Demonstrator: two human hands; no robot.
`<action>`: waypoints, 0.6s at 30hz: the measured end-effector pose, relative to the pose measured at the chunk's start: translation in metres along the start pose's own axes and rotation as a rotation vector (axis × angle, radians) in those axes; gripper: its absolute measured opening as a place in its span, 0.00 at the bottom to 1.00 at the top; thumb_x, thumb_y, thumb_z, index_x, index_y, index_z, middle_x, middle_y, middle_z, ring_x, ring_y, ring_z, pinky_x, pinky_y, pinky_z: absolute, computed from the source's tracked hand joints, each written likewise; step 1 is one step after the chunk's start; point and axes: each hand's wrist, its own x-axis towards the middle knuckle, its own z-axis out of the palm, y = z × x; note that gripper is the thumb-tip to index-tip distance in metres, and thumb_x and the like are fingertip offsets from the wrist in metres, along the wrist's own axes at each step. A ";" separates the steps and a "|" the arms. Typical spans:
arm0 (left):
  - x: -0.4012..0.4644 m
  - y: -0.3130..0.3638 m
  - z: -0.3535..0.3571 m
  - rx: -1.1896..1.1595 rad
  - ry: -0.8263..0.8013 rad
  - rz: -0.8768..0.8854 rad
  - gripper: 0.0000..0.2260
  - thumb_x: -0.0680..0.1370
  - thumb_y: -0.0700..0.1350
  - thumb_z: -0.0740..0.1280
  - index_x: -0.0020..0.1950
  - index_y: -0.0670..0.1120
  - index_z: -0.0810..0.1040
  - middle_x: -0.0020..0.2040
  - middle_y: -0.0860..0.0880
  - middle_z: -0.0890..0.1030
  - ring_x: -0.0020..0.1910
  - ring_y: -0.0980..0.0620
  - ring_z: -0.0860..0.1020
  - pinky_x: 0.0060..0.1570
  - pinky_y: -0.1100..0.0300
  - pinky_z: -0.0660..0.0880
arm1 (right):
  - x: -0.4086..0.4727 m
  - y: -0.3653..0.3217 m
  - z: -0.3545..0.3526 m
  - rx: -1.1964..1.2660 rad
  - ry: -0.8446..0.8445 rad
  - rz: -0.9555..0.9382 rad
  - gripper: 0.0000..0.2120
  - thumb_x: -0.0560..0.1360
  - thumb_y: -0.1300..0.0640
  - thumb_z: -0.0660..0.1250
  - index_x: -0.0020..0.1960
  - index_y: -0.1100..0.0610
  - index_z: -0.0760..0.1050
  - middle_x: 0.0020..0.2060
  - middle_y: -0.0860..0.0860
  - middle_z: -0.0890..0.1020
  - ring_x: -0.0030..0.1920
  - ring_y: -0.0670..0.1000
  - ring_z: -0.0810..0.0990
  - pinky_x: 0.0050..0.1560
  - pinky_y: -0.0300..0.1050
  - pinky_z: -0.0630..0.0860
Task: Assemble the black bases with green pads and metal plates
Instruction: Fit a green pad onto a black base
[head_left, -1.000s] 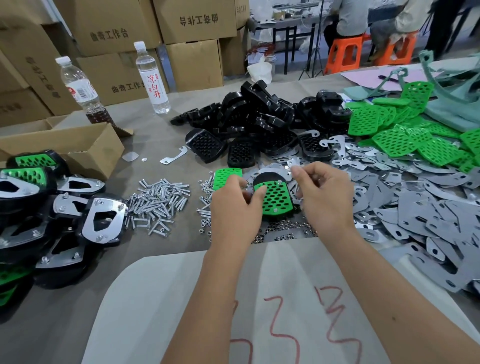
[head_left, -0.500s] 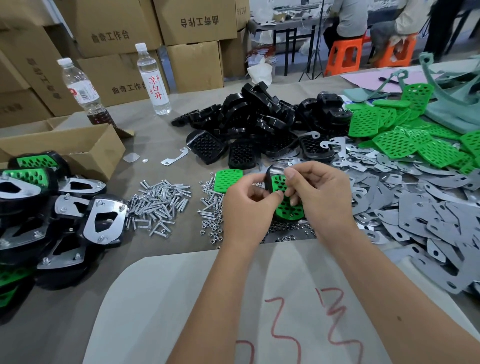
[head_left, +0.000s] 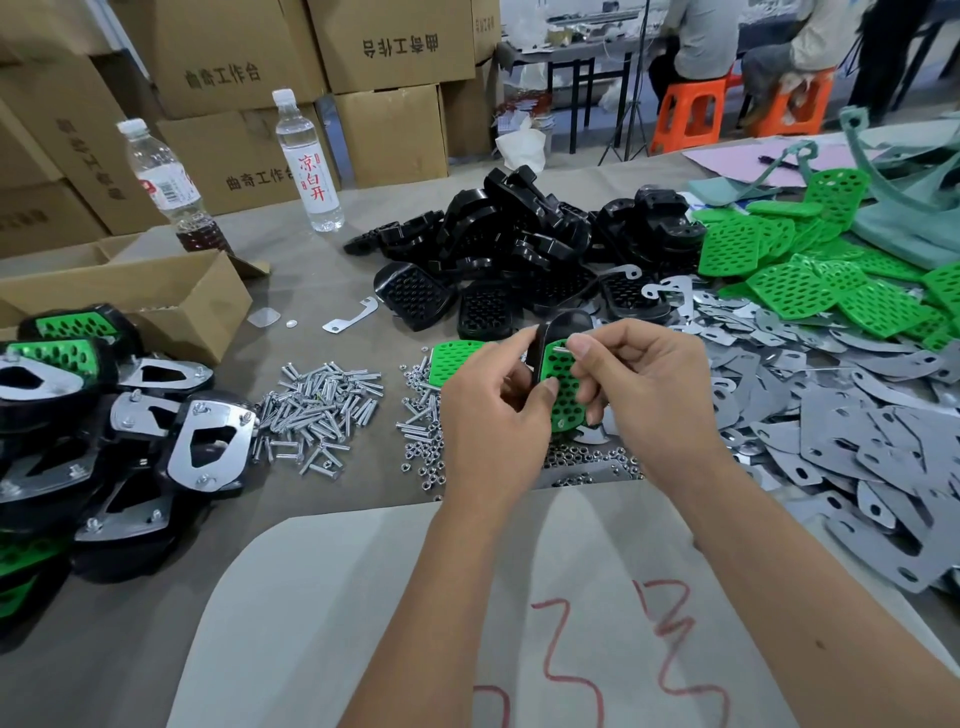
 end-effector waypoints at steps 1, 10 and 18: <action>0.000 0.001 0.000 0.041 0.003 0.048 0.23 0.71 0.42 0.72 0.64 0.59 0.79 0.35 0.54 0.75 0.38 0.50 0.76 0.40 0.51 0.75 | -0.001 -0.001 0.001 -0.029 0.028 -0.017 0.05 0.78 0.66 0.72 0.43 0.61 0.83 0.29 0.55 0.81 0.25 0.50 0.77 0.24 0.40 0.74; -0.002 0.002 0.001 0.140 0.031 0.212 0.15 0.71 0.34 0.72 0.56 0.46 0.84 0.34 0.51 0.73 0.38 0.51 0.72 0.40 0.54 0.71 | -0.006 -0.005 0.009 -0.010 0.056 -0.023 0.06 0.78 0.68 0.72 0.42 0.62 0.81 0.29 0.54 0.81 0.26 0.49 0.80 0.26 0.41 0.77; -0.002 0.003 0.008 -0.053 0.046 0.061 0.22 0.72 0.34 0.74 0.65 0.47 0.83 0.35 0.58 0.72 0.37 0.54 0.73 0.39 0.57 0.74 | -0.005 0.005 0.006 -0.371 0.305 -0.175 0.19 0.68 0.47 0.83 0.43 0.55 0.75 0.28 0.52 0.74 0.28 0.45 0.68 0.31 0.40 0.67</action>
